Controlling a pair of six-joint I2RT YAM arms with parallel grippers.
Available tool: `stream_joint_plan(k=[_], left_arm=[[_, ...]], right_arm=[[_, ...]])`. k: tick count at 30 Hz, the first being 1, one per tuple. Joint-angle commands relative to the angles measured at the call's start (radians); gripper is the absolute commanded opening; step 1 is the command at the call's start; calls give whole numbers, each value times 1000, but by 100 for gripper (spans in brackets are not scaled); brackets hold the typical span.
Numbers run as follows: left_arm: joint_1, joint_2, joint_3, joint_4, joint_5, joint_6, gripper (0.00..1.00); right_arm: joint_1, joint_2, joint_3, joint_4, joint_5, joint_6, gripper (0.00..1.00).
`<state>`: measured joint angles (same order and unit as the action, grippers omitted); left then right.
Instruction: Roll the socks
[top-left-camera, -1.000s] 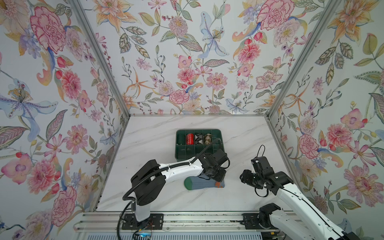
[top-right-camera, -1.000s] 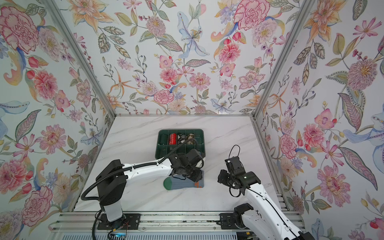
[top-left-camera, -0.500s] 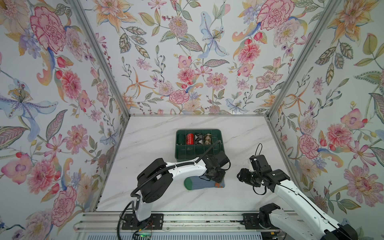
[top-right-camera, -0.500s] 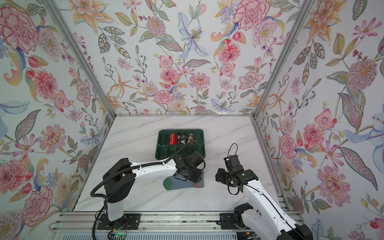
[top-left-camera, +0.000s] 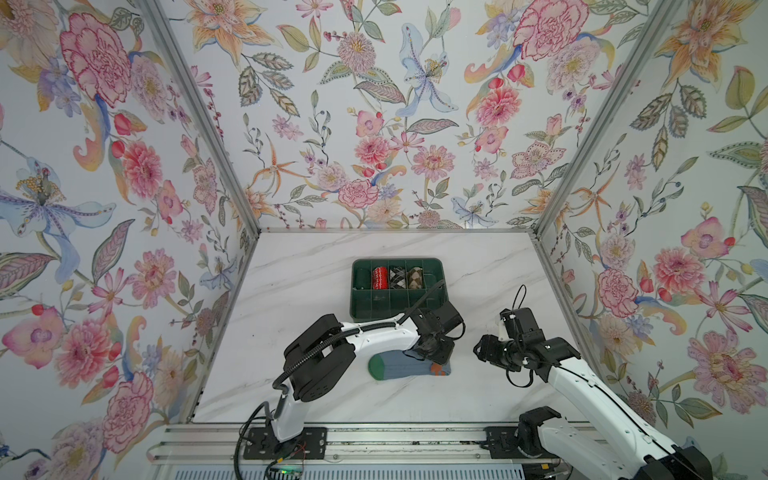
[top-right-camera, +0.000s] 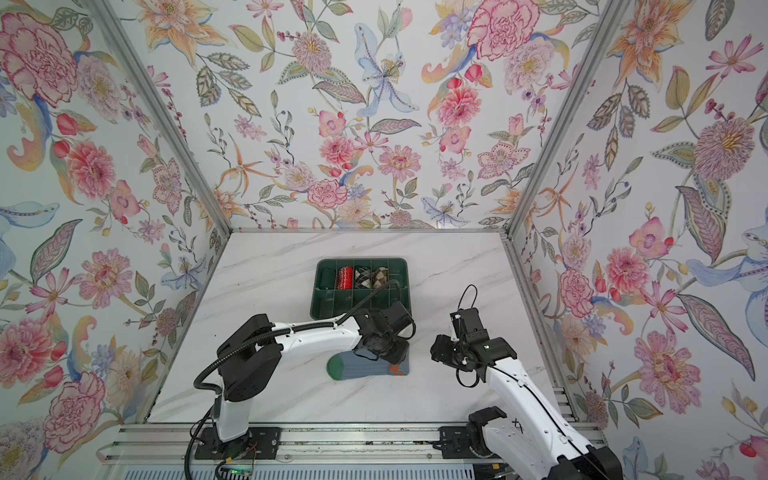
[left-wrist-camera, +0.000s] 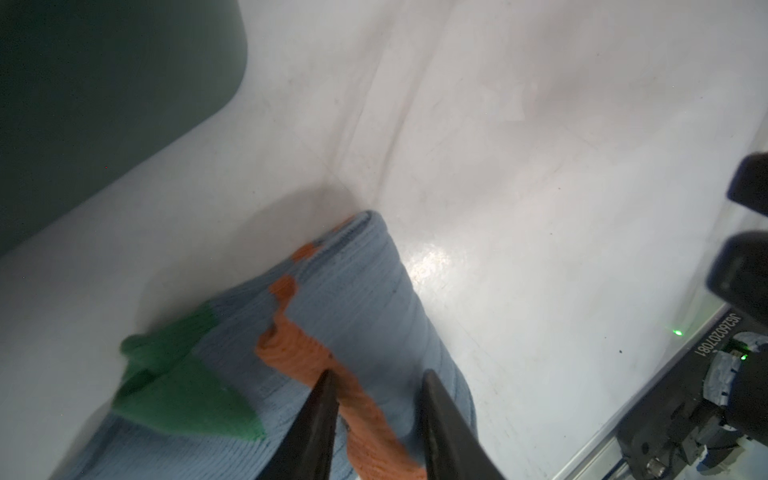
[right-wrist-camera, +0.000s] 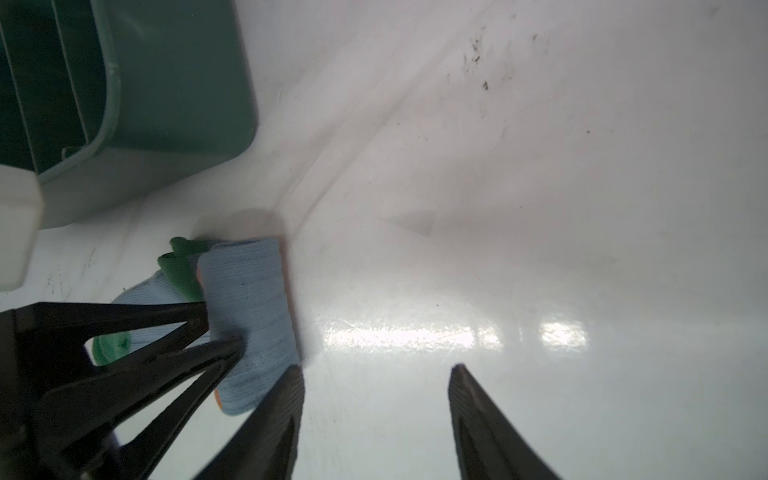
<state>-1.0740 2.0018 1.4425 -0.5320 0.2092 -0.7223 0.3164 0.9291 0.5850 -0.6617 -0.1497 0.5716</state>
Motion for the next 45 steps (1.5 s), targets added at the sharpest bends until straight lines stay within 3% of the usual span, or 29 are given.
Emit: stream_joint_plan(k=[1, 7, 11, 25, 33, 45], left_arm=[[-12, 20, 6, -10, 33, -10, 24], [-12, 19, -13, 26, 53, -19, 13], [-12, 0, -28, 60, 62, -26, 0], [-9, -108, -187, 321, 110, -103, 0], [-7, -123, -198, 374, 129, -102, 0], [23, -155, -352, 548, 170, -137, 0]], right_arm=[[-8, 5, -5, 8, -13, -20, 58], [-11, -1, -12, 12, -19, -21, 58], [-11, 1, -20, 16, -27, -19, 58], [-7, -6, -56, 31, -84, -1, 56], [-3, 25, -65, 49, -110, 6, 53], [10, 41, -83, 75, -140, 27, 40]])
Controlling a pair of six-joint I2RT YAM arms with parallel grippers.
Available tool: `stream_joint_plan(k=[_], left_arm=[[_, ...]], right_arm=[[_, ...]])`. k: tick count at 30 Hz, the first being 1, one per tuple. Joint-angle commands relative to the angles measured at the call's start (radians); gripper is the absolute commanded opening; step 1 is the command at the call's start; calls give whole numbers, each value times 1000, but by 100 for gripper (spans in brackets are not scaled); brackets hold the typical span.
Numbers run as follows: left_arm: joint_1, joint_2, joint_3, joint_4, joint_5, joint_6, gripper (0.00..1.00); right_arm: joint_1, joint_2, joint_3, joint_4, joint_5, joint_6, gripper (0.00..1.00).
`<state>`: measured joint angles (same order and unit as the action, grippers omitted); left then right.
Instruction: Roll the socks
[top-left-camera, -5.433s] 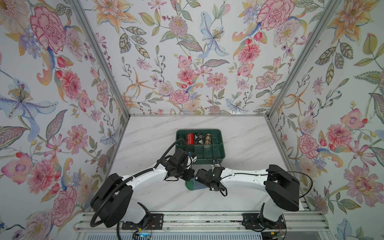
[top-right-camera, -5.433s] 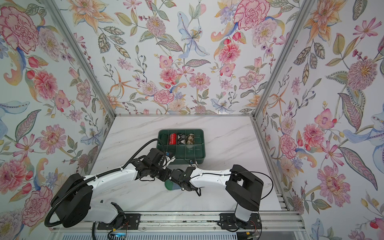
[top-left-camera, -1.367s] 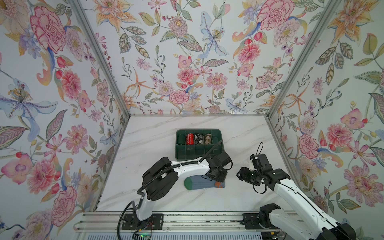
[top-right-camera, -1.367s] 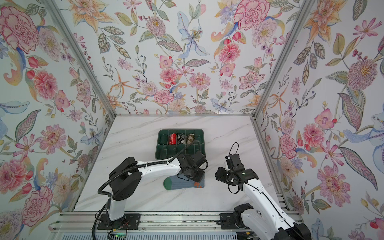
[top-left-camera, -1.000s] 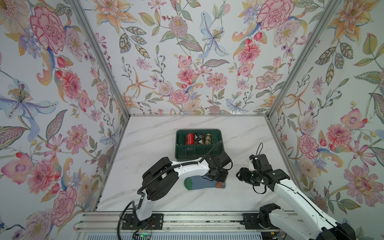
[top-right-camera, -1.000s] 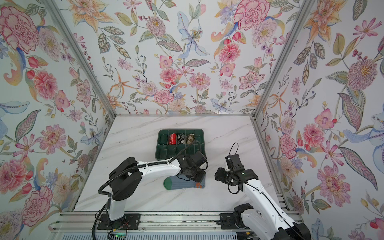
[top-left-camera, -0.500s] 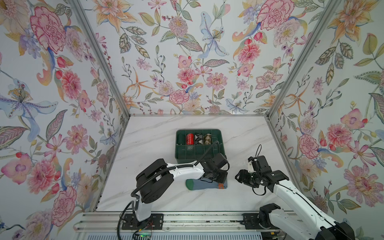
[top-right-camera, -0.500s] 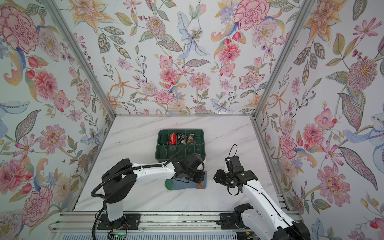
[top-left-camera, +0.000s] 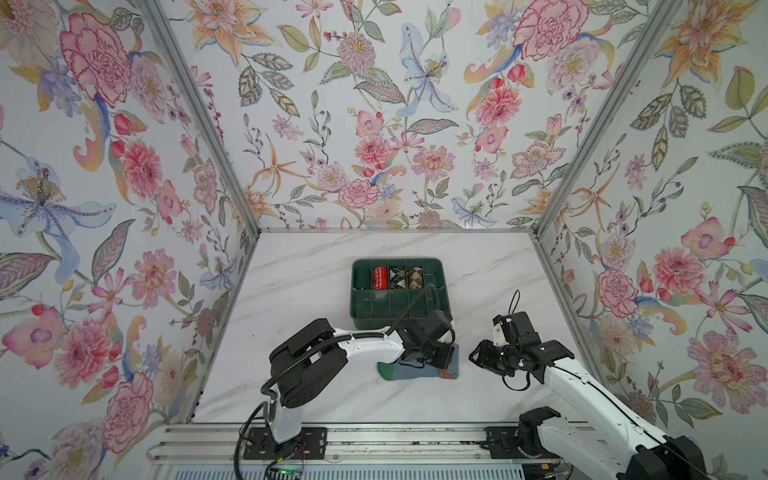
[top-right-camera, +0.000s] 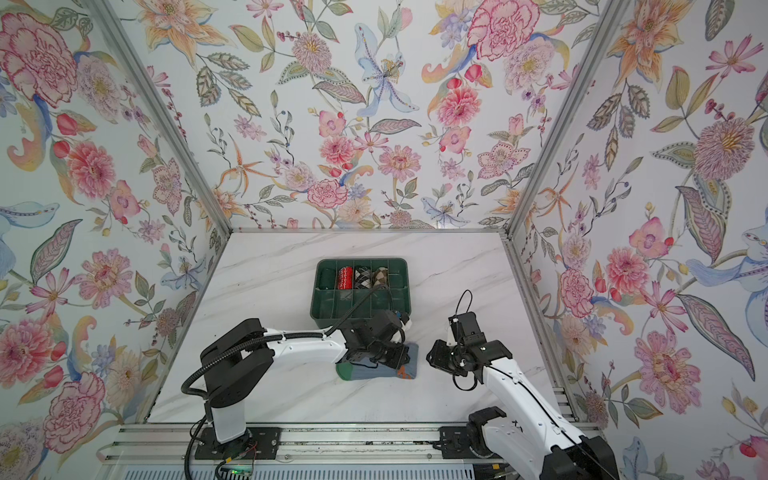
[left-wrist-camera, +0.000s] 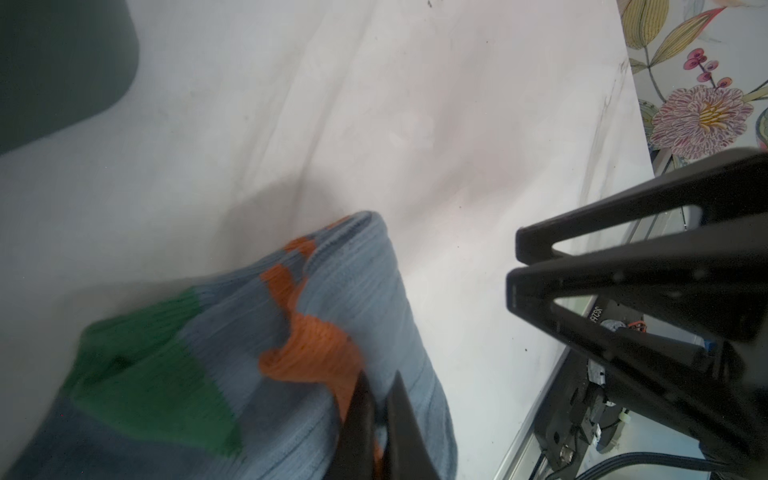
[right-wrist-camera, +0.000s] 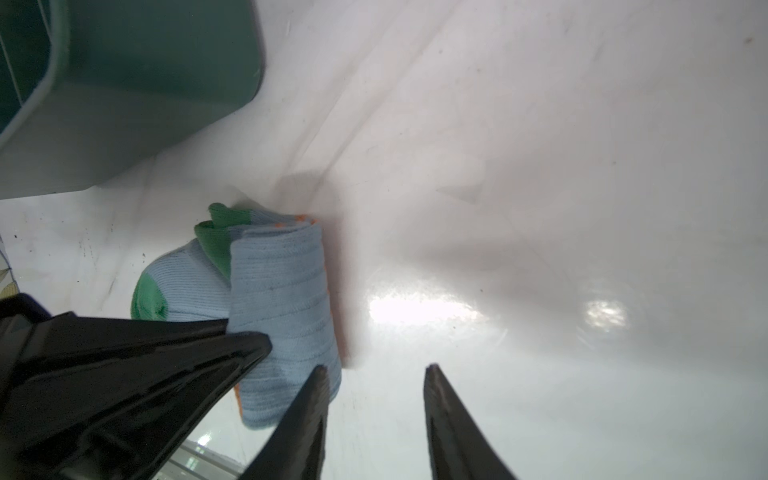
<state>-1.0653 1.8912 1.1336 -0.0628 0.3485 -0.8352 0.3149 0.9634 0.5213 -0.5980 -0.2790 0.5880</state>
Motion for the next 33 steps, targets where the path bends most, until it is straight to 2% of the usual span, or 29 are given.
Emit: stream_joint_plan(k=[1, 5, 10, 19, 25, 29, 33], left_arm=[[17, -49, -63, 111, 38, -27, 0], [28, -60, -129, 221, 75, -44, 0], [36, -60, -176, 278, 92, -60, 0], [44, -69, -252, 326, 100, -93, 0], [57, -94, -311, 397, 112, -114, 0], [59, -103, -305, 454, 143, -116, 0], [59, -91, -247, 408, 157, -97, 0]], right_arm=[[14, 10, -18, 11, -9, 12, 39], [28, 15, -15, 12, -6, 19, 38], [58, 34, -7, 22, -18, 33, 36], [63, 16, -87, 150, -152, 110, 36], [63, 0, -112, 195, -183, 146, 36], [65, 4, -107, 196, -180, 152, 36], [67, 30, -109, 183, -157, 147, 36]])
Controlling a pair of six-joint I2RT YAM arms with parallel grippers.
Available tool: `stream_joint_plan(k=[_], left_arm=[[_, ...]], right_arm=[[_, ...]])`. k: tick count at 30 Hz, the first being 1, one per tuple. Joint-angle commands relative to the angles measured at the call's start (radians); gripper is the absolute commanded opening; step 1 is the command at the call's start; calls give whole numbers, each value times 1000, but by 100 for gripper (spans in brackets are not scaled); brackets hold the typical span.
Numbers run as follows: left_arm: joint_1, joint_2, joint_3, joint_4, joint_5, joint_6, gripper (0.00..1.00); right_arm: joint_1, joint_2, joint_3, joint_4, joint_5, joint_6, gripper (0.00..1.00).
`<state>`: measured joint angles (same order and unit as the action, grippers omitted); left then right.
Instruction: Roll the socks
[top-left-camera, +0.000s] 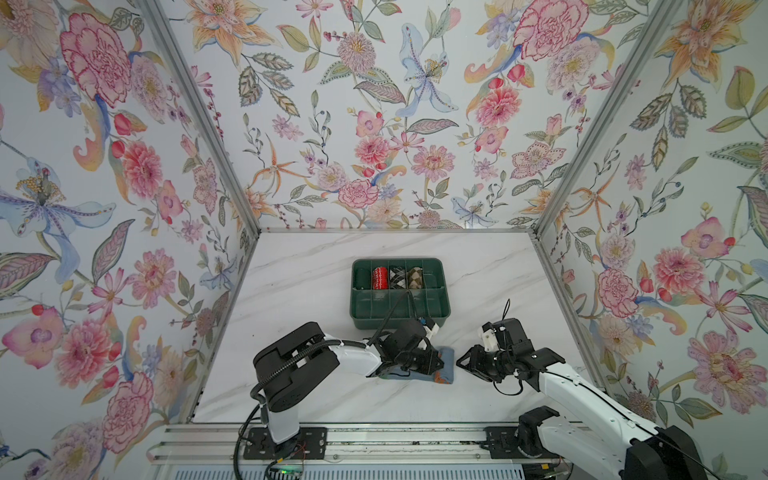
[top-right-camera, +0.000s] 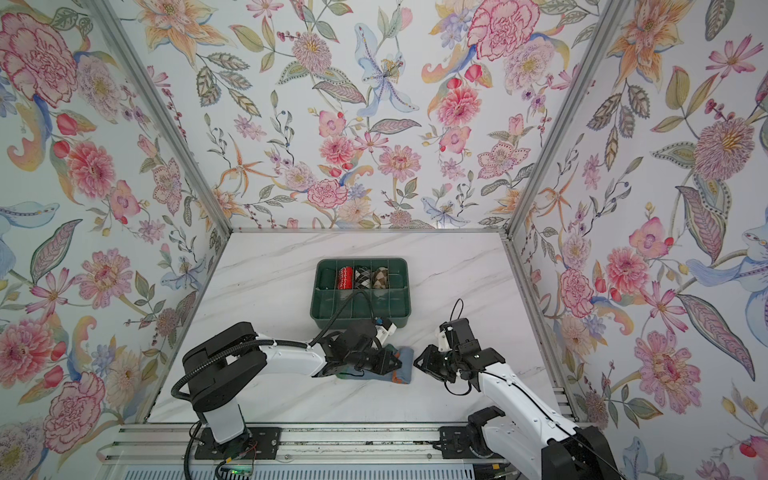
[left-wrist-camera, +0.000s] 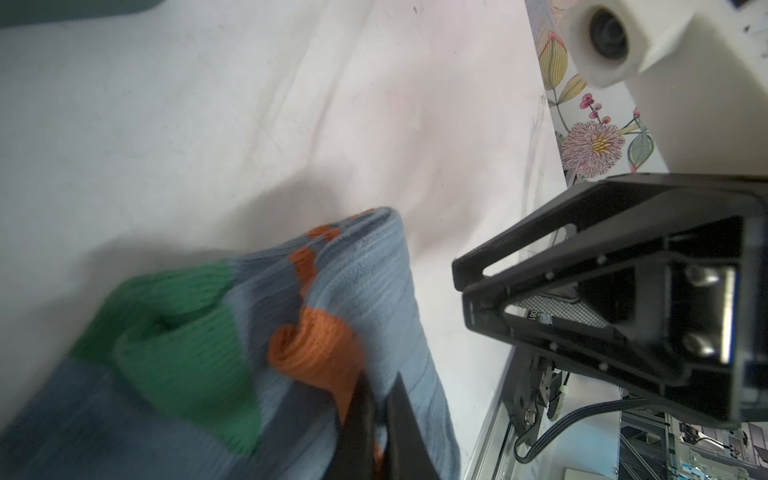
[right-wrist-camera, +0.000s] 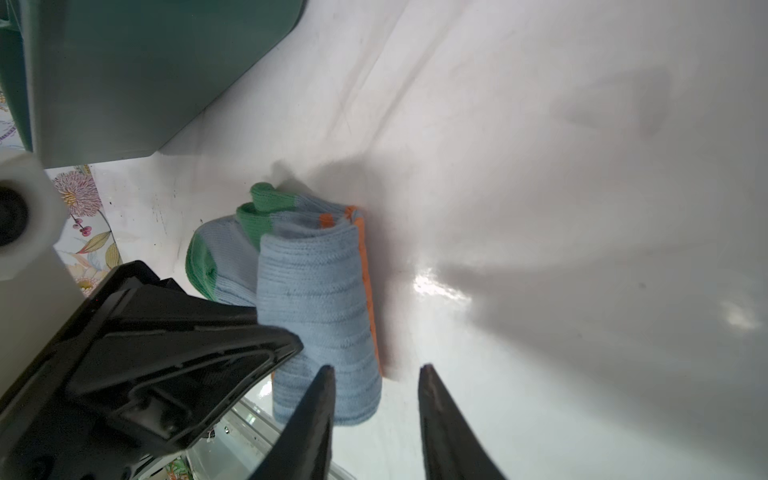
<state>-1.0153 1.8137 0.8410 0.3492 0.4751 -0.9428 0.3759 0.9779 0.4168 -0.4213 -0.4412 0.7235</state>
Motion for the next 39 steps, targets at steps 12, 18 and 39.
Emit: stream_joint_plan(k=[12, 18, 39], left_arm=[[9, 25, 96, -12, 87, 26, 0], [17, 46, 76, -16, 86, 27, 0], [46, 78, -33, 128, 85, -13, 0]], right_arm=[[11, 41, -9, 35, 16, 27, 34], [12, 50, -7, 36, 18, 27, 34], [33, 49, 37, 8, 17, 11, 31]])
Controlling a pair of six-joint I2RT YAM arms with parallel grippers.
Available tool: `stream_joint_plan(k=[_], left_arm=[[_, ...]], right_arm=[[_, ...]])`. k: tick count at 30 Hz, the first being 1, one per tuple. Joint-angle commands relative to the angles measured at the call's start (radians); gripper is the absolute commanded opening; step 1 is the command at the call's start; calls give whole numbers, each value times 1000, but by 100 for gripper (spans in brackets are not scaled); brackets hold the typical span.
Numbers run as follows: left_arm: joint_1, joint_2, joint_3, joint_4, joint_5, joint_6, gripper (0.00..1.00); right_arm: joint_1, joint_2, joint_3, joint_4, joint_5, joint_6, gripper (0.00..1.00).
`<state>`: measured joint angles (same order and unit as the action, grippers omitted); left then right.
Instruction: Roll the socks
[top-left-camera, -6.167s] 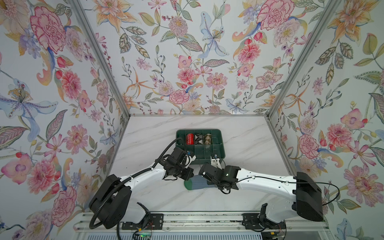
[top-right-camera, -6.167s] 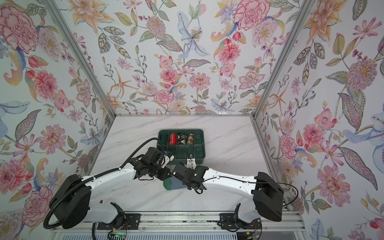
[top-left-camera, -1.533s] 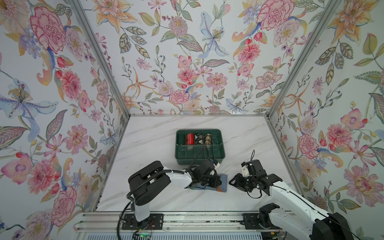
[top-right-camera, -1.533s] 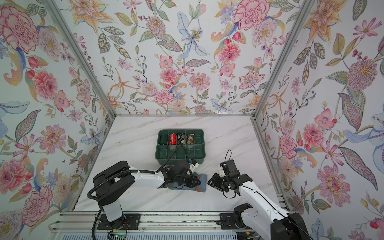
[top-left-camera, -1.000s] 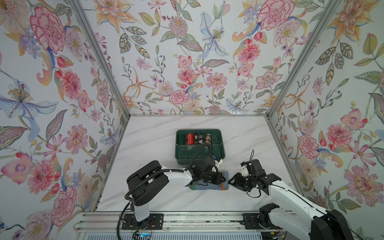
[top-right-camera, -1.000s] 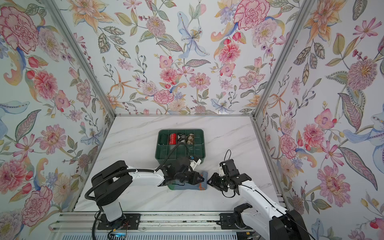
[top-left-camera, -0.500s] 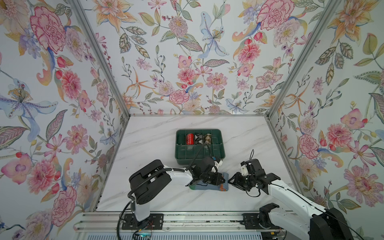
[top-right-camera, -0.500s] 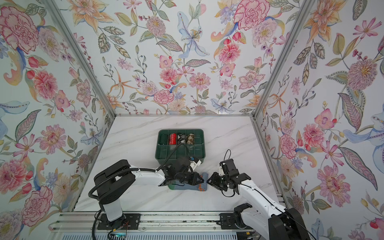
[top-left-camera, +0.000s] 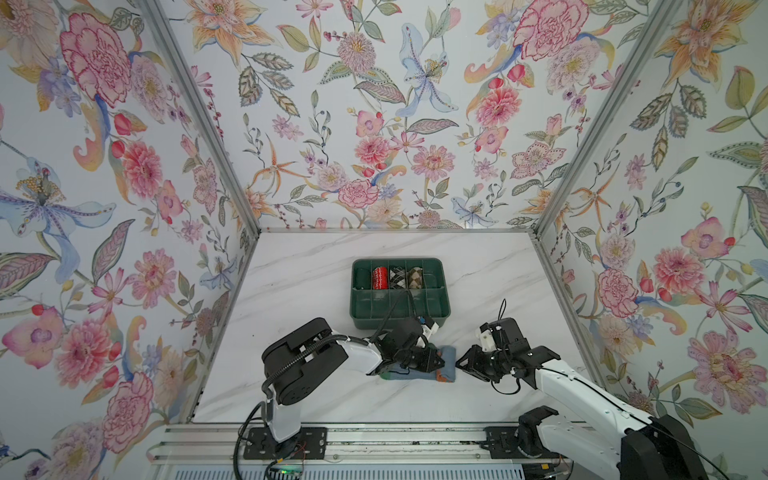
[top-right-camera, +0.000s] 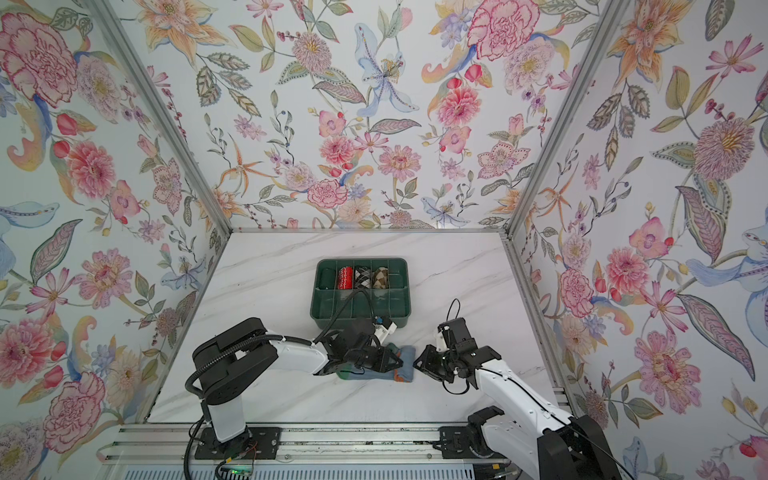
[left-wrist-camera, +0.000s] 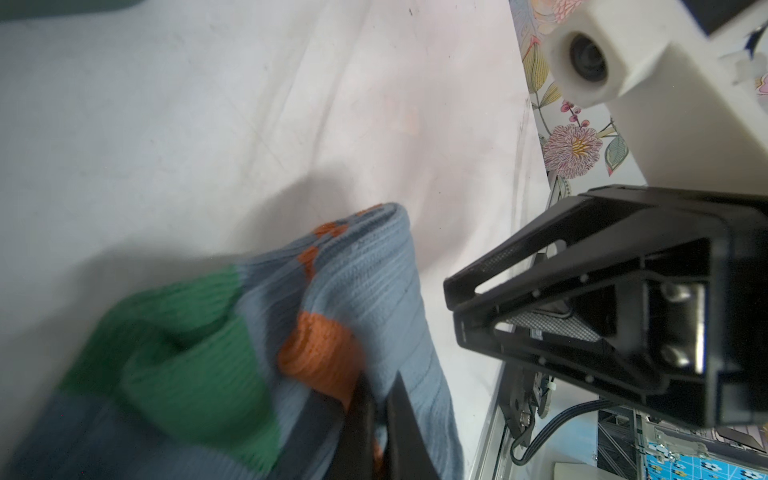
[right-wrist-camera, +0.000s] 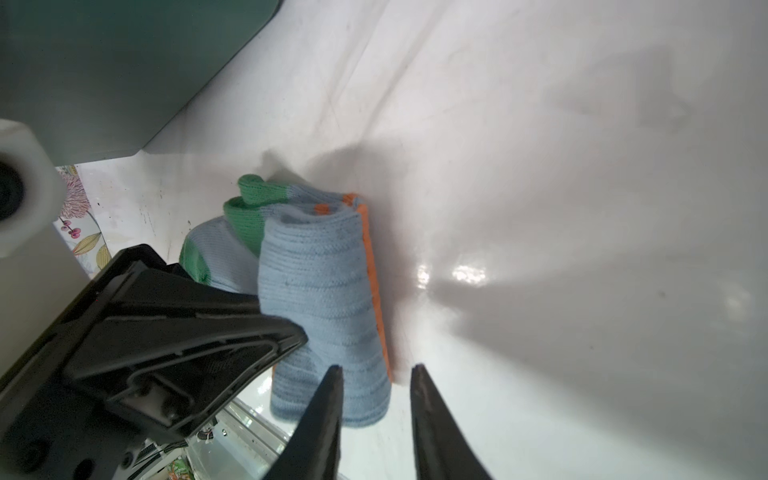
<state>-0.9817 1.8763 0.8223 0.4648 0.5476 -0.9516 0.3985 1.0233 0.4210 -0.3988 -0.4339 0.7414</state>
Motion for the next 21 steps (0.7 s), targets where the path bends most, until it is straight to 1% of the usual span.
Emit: stream_joint_plan(k=[1, 4, 10, 21], left_arm=[[11, 14, -15, 13, 12, -4, 1], [12, 18, -17, 17, 11, -3, 0], [14, 16, -35, 86, 11, 0, 0], [13, 46, -88, 346, 38, -55, 0]], right_arm=[[11, 6, 35, -15, 9, -7, 30], [15, 11, 39, -9, -4, -5, 28], [31, 15, 53, 18, -35, 7, 26], [45, 42, 47, 31, -67, 9, 20]])
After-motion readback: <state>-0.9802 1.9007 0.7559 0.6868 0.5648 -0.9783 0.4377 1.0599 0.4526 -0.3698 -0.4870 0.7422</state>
